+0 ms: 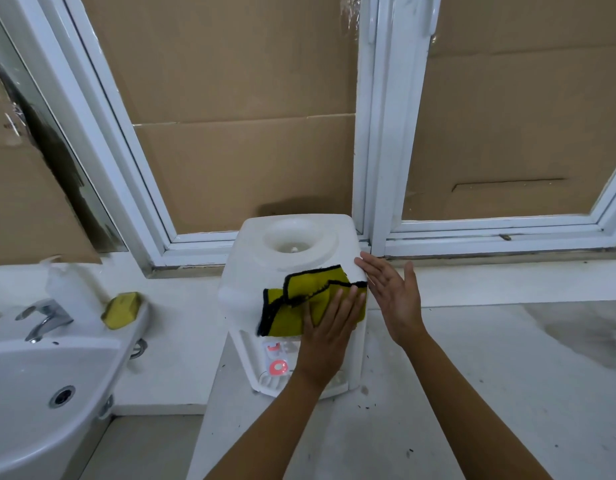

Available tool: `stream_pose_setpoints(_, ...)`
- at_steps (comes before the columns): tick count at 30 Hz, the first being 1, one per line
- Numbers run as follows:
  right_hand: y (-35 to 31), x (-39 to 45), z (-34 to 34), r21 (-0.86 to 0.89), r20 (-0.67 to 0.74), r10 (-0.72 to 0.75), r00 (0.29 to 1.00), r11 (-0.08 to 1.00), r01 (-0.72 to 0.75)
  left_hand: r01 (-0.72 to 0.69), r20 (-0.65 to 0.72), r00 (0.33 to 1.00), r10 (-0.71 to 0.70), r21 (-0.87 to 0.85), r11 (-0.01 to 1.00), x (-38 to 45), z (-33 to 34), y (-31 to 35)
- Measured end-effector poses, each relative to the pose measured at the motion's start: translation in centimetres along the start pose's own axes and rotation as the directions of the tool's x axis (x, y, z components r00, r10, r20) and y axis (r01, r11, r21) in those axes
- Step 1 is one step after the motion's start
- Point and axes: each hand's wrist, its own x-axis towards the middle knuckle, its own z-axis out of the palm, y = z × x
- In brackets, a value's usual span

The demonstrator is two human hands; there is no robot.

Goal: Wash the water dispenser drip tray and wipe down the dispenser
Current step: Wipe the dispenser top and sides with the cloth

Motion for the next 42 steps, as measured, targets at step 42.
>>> stream_pose_setpoints(42,-1.3,-8.8,-6.5,-0.287,-0.269,-0.025,0.963,0.956,-0.056,0.591,0.57,0.77,-0.287,-0.807,-0.019,1.6,-7.4,7.1)
